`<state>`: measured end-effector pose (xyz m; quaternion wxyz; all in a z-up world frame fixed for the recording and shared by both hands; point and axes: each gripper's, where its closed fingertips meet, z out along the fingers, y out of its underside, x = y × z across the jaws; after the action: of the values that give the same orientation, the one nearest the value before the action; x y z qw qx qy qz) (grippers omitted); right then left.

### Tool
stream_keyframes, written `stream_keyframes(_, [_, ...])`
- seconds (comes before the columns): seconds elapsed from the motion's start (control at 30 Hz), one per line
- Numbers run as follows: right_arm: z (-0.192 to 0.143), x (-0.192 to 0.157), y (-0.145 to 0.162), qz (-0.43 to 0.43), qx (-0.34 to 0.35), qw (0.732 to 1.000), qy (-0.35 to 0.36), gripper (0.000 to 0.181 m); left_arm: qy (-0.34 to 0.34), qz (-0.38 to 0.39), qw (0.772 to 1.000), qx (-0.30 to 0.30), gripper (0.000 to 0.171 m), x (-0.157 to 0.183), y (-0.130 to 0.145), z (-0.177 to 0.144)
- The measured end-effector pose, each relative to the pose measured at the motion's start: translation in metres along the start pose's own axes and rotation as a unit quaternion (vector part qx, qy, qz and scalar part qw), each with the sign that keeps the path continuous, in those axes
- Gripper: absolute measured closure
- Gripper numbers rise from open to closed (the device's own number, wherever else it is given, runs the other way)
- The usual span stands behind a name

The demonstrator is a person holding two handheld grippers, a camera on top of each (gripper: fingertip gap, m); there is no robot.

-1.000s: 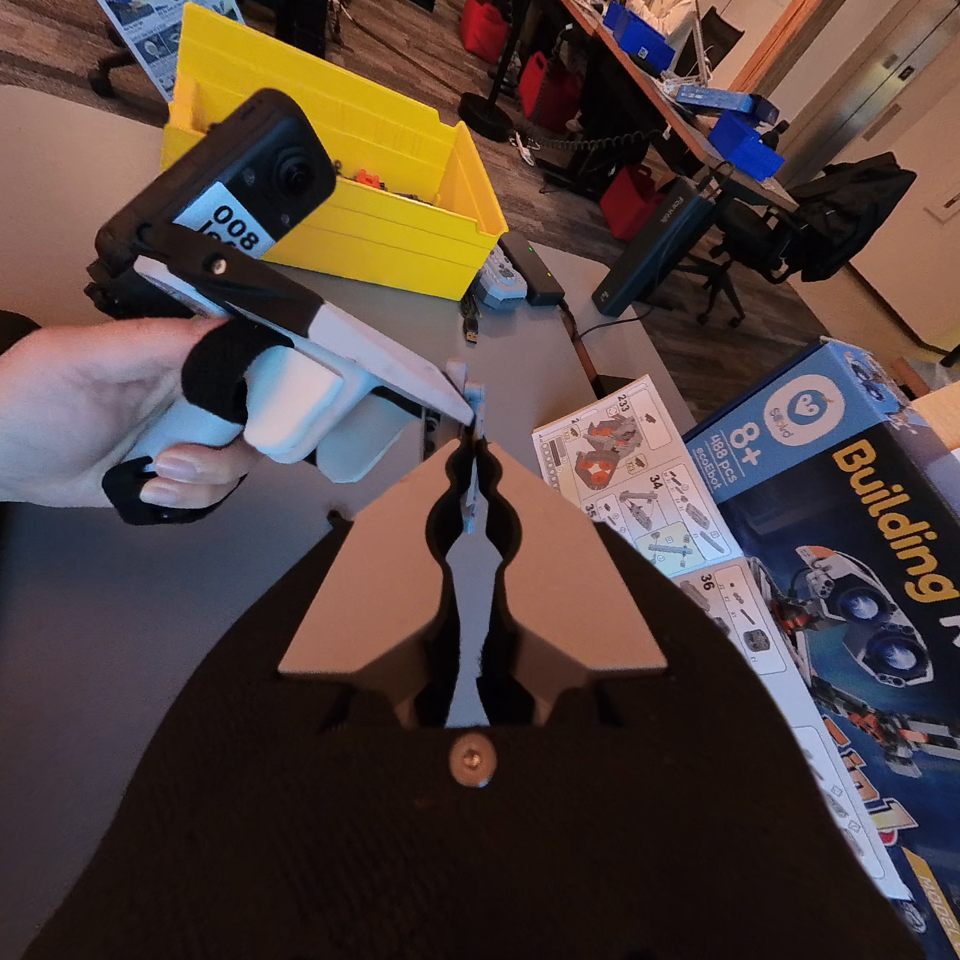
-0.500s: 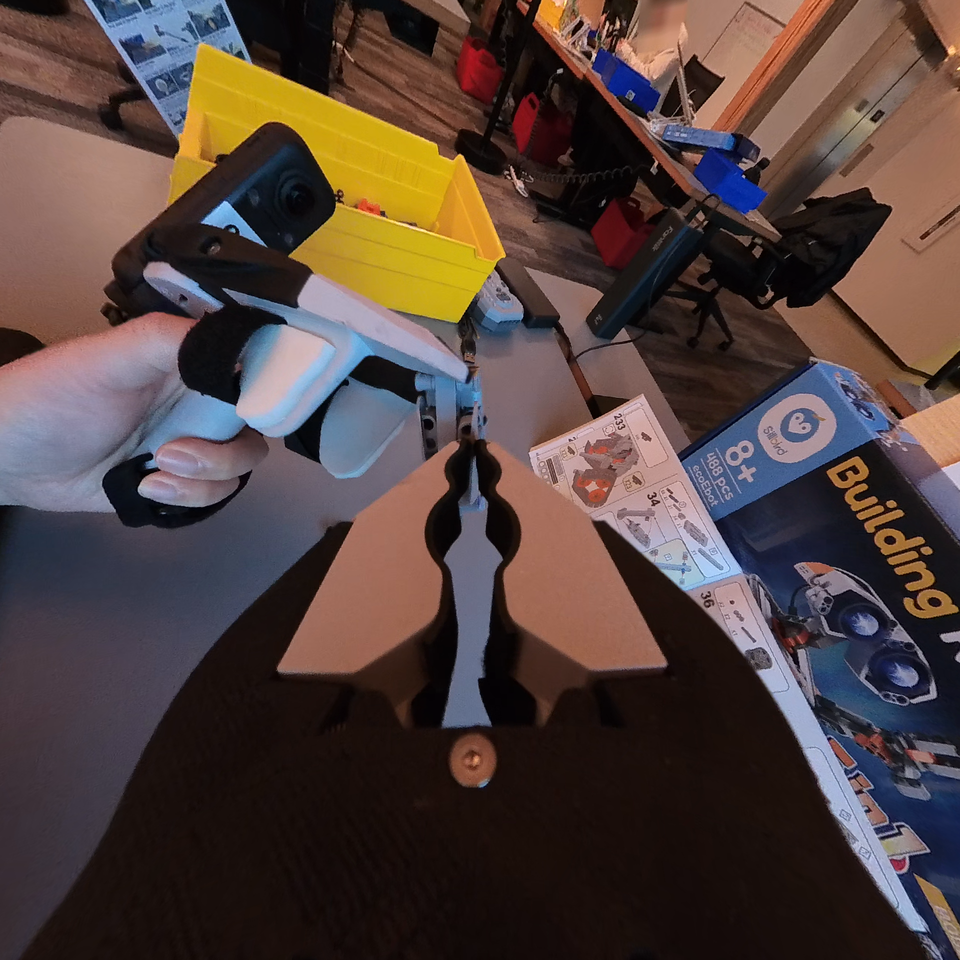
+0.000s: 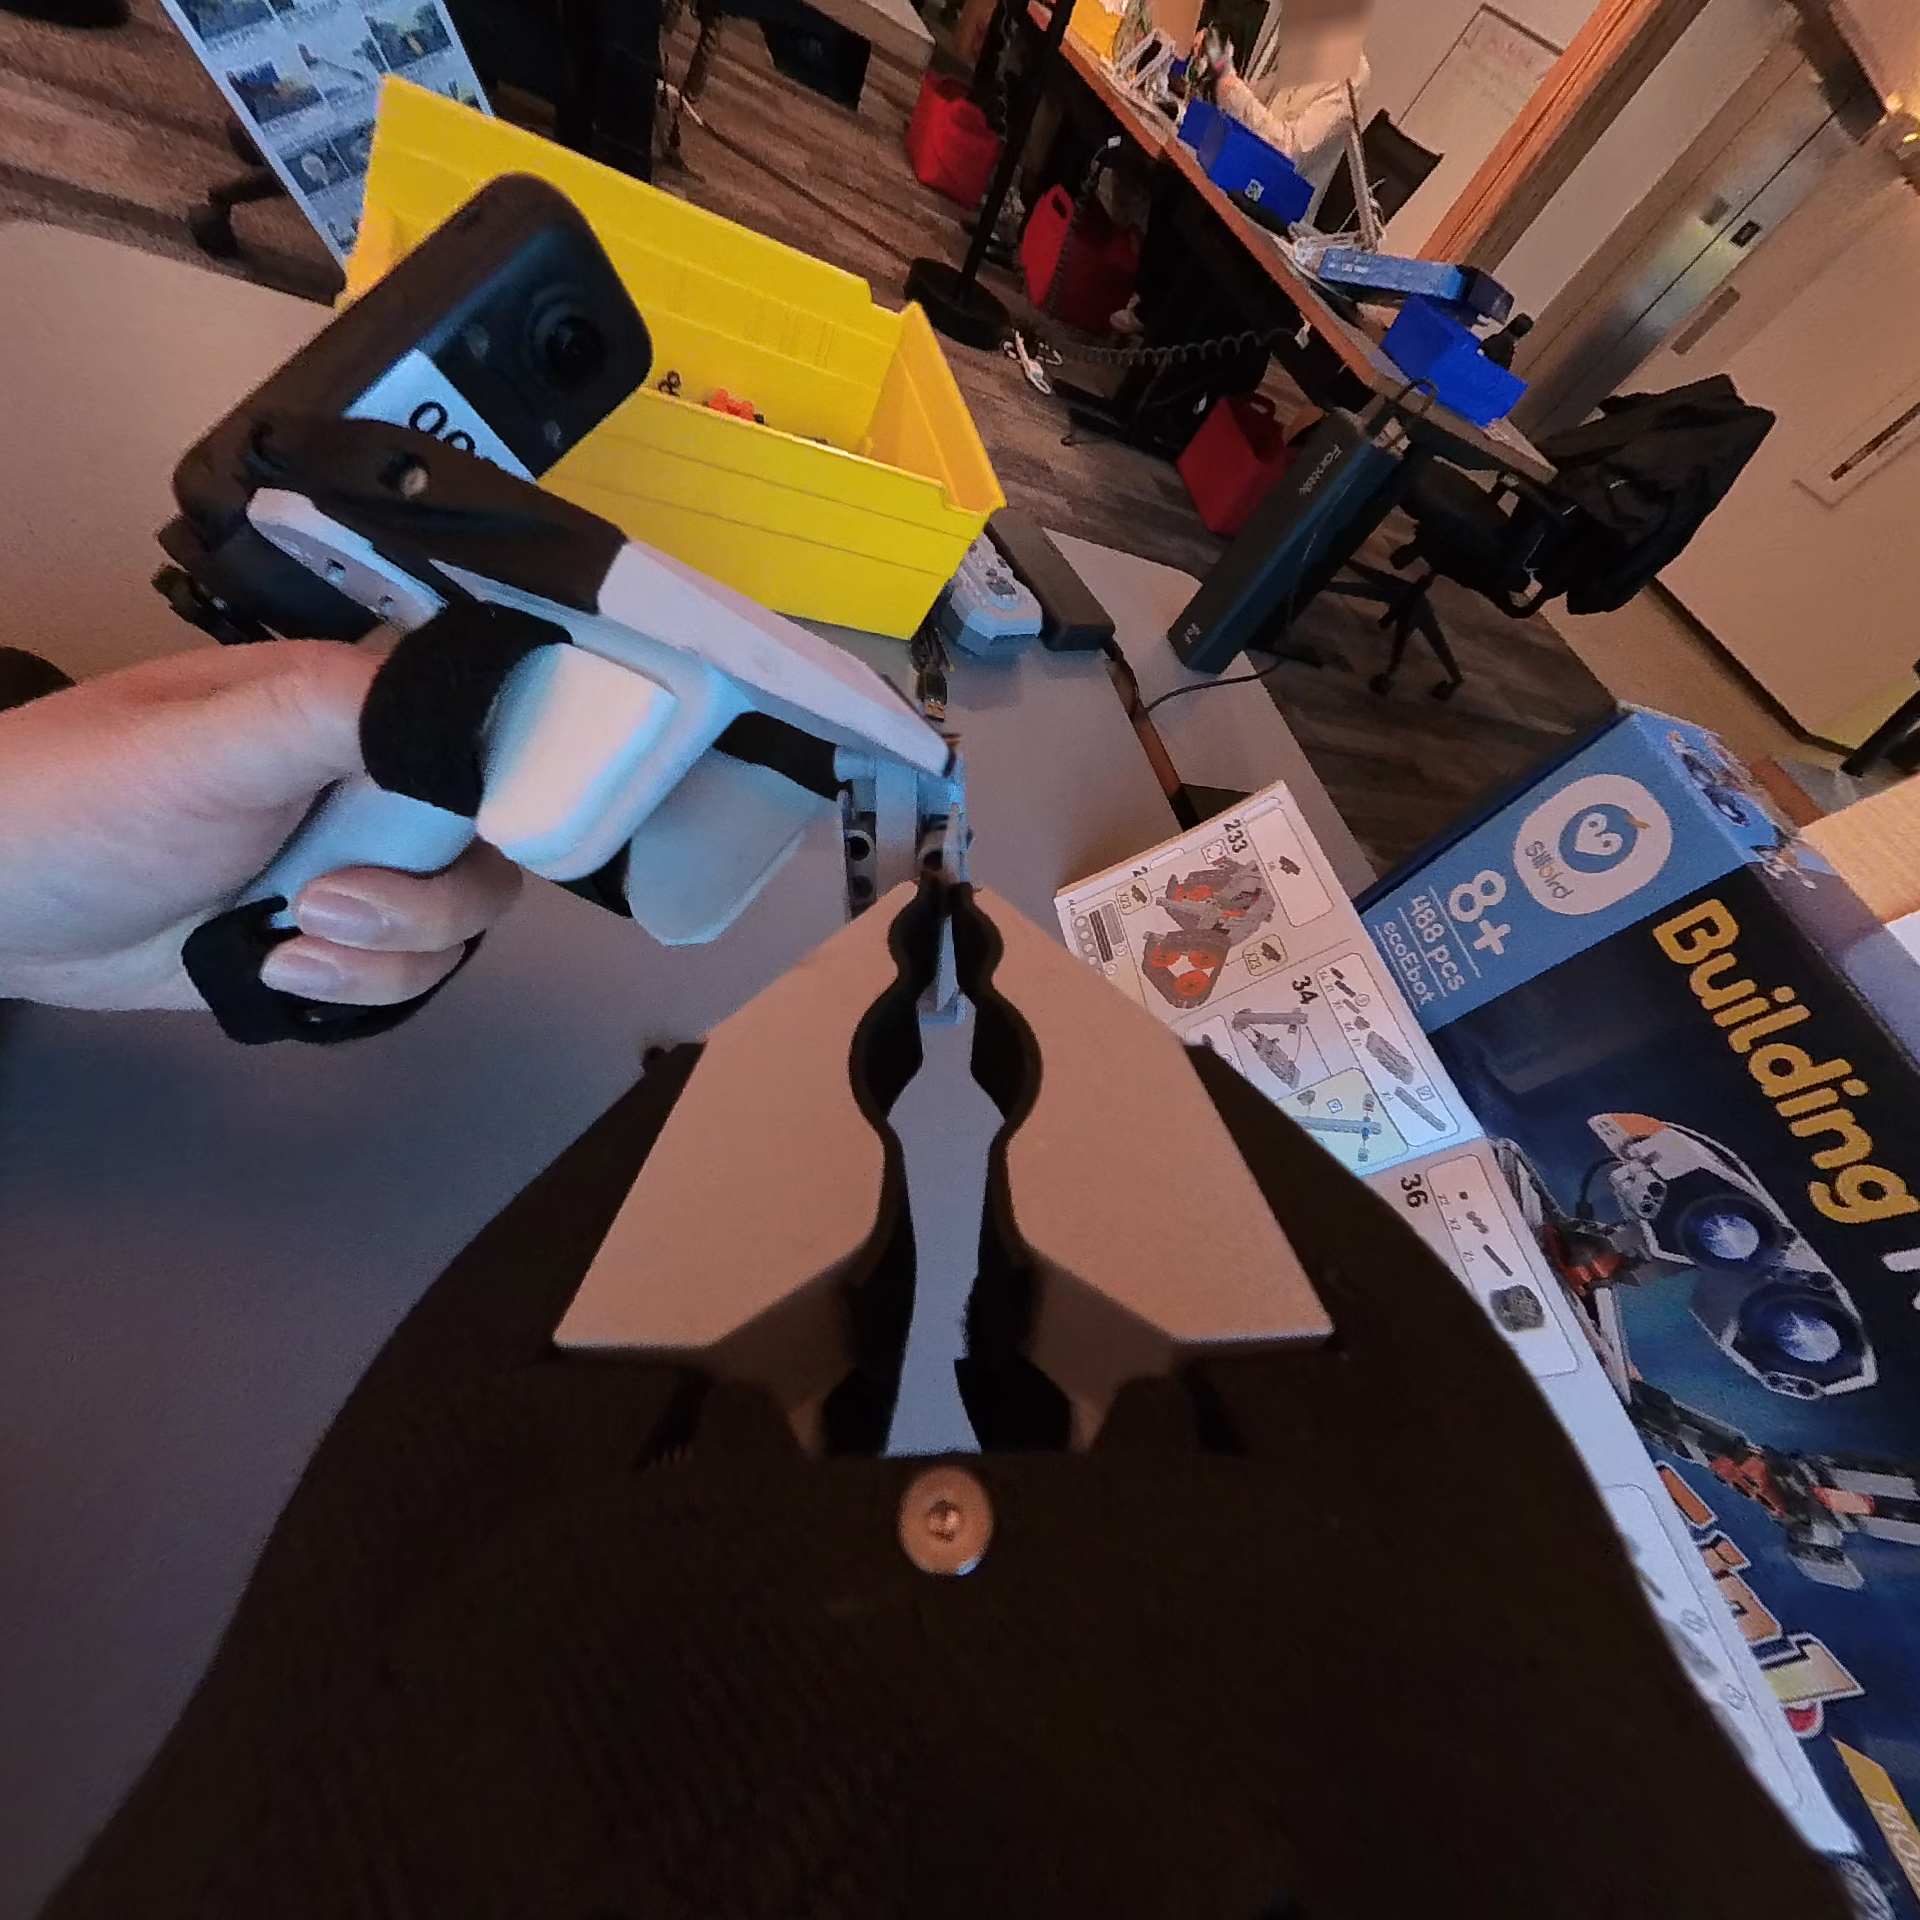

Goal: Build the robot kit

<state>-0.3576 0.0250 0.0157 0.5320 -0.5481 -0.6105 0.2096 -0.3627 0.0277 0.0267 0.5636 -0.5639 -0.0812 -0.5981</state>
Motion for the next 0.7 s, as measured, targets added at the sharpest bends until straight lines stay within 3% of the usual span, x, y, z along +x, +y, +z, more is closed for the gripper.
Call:
stream_keyframes(0.5, [0.009, -0.004, 0.004, -0.017, -0.017, 0.999, 0.033, 0.18, -0.051, -0.002, 0.999, 0.018, 0.148, -0.014, 0.002, -0.004])
stream_keyframes(0.7, [0.009, -0.004, 0.008, -0.002, -0.032, 0.999, 0.028, 0.18, -0.094, 0.072, 0.993, 0.014, 0.148, -0.014, 0.004, -0.003])
